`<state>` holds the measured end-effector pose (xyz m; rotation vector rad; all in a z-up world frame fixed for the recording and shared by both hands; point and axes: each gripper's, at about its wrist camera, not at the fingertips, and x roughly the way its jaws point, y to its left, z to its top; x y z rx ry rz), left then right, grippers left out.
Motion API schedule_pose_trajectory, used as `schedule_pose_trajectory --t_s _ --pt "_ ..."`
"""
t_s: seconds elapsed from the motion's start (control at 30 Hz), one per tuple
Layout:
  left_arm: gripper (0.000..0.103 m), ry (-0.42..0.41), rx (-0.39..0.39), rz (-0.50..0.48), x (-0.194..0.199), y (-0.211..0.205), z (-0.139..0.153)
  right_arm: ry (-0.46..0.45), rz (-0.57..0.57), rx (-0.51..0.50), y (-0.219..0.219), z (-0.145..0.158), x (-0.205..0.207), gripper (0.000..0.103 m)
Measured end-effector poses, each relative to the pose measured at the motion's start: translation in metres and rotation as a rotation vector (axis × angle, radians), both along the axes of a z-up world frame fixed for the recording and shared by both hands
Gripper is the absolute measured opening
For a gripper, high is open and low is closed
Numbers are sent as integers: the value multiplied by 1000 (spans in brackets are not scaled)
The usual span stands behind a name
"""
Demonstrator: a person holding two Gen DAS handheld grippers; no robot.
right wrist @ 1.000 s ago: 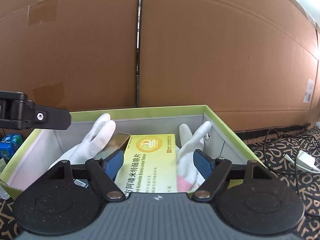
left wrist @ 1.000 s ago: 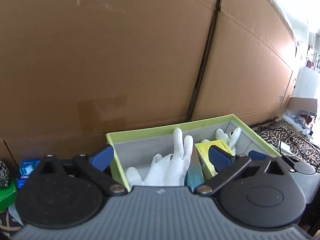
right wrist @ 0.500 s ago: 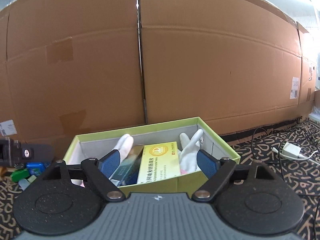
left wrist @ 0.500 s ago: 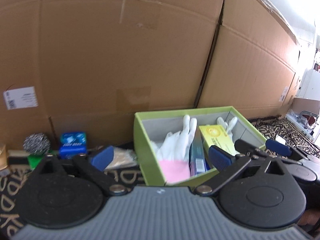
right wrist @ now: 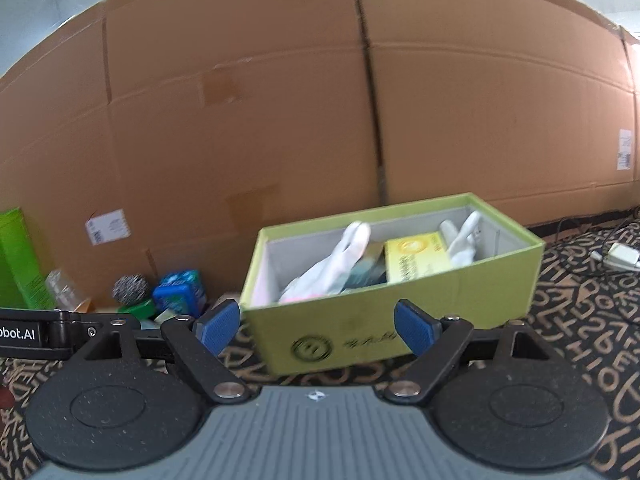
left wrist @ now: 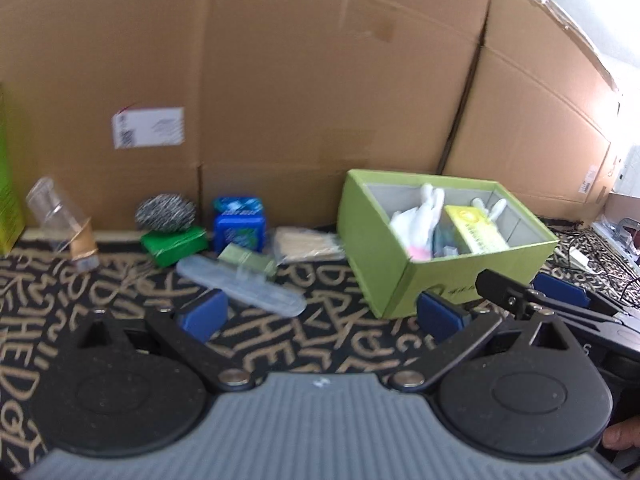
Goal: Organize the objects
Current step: 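Withdraw both tools from the shoebox toward the pile, then grasp the clear plastic case with the right tool while the left tool grasps the olive-green box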
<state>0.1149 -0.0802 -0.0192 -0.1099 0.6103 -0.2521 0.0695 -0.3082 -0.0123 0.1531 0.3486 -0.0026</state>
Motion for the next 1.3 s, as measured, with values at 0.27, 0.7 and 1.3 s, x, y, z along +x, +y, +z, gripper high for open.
schedule_pose_trajectory --t_s 0.27,0.7,1.3 --pt "103 75 -20 137 -18 67 -38 67 158 -54 49 -28 2 88" --pt "103 56 -33 204 0 120 -40 130 414 -229 124 -50 79 70" --pt "103 173 -100 184 125 94 -60 216 508 -190 128 -61 57 30"
